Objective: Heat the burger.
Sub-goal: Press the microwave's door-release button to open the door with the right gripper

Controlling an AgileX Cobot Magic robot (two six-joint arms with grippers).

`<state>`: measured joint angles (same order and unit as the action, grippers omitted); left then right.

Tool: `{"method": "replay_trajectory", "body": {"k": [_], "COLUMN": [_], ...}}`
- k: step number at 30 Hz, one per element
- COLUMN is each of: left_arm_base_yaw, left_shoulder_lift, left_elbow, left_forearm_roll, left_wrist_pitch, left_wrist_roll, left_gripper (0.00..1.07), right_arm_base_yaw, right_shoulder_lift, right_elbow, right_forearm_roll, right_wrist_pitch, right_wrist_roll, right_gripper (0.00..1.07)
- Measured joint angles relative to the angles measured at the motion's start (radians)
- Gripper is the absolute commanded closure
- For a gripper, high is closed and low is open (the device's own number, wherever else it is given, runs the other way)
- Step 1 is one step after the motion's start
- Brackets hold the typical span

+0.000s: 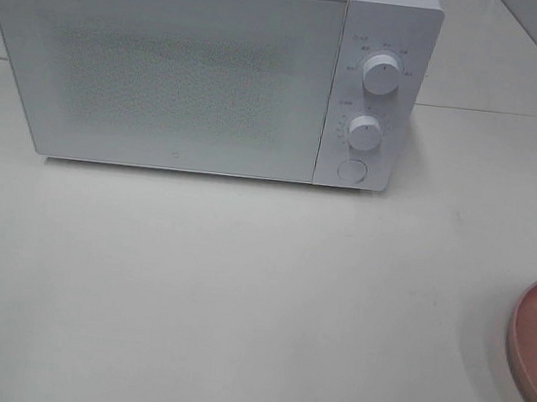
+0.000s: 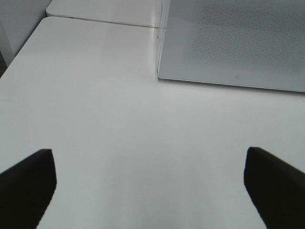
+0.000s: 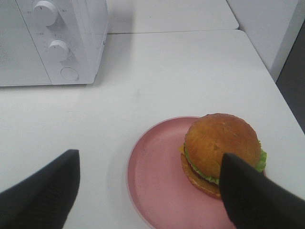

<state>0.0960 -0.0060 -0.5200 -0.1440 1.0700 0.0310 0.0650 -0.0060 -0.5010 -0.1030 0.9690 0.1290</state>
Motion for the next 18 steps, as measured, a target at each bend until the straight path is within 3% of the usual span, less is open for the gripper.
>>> {"method": "replay_trajectory", "body": {"k": [18], "left_arm_base_yaw": [0.0], "left_shoulder_lift": [0.0], "left_elbow": [0.0], "left_forearm_roll": [0.0], "left_wrist_pitch": [0.0], "left_wrist_roll": [0.0], "left_gripper": [0.07], "right_arm_base_yaw": [0.0], "right_shoulder_lift": [0.0], "right_elbow": [-0.002], "right_forearm_roll": [0.0], "right_wrist_pitch": [-0.009], "right_wrist_roll": [0.0], "right_gripper": [0.31]}}
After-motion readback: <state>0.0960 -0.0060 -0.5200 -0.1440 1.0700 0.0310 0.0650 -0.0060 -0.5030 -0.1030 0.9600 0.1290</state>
